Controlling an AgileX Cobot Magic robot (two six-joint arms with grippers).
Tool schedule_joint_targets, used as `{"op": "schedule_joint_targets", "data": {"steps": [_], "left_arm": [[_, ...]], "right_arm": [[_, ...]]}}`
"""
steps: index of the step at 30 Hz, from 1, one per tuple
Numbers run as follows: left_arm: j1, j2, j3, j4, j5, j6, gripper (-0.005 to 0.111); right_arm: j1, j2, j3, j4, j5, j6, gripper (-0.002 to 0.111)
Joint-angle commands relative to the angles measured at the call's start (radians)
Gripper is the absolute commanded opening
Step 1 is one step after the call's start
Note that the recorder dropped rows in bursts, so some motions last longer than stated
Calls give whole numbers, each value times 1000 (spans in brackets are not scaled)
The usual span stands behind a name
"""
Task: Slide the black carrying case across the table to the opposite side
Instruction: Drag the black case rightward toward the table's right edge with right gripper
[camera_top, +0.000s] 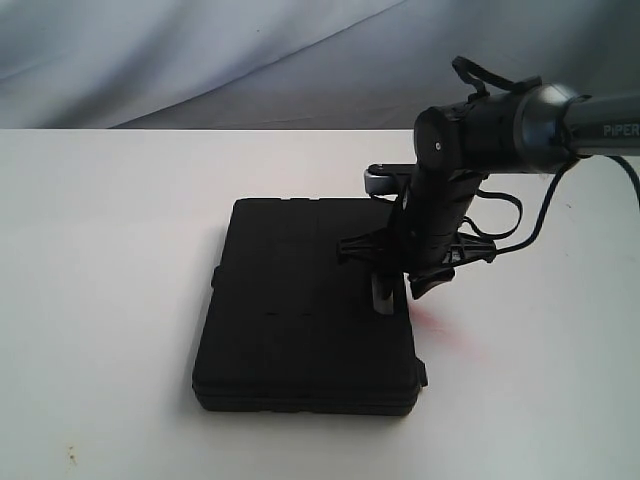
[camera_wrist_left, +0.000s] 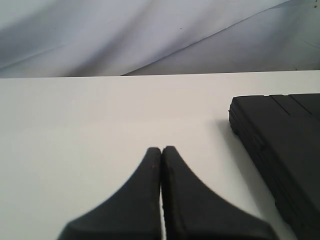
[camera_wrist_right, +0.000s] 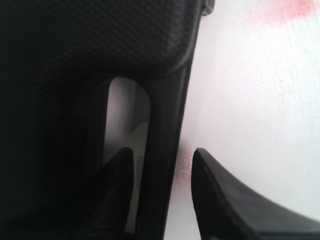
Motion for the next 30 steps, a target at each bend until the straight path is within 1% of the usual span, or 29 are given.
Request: {"op": "schedule_joint_targets", "data": {"steps": [1, 8, 11, 13, 14, 15, 16, 21, 25, 30], "left_arm": [[1, -2, 4, -8, -2, -1, 0], [1, -2, 4, -8, -2, -1, 0], [1, -2, 4, -8, -2, -1, 0], [1, -2, 4, -8, -2, -1, 0], [1, -2, 4, -8, -2, -1, 0], [1, -2, 4, -8, -2, -1, 0], [1, -2, 4, -8, -2, -1, 0], [1, -2, 4, -8, -2, -1, 0], [1, -2, 4, -8, -2, -1, 0], [1, -2, 4, -8, -2, -1, 0]], "right_arm": [[3, -3, 0, -14, -8, -1, 34], [3, 21, 0, -14, 3, 3, 28], [3, 31, 0, -14, -1, 8, 24], [3, 31, 0, -14, -2, 10, 17], [3, 31, 0, -14, -2, 10, 11], [3, 31, 0, -14, -2, 10, 7], [3, 31, 0, -22, -2, 10, 0], [-3, 31, 0, -125, 35, 44, 0], [-55, 24, 6, -148, 72, 44, 0], [-130, -39, 101, -192, 19, 42, 0]]}}
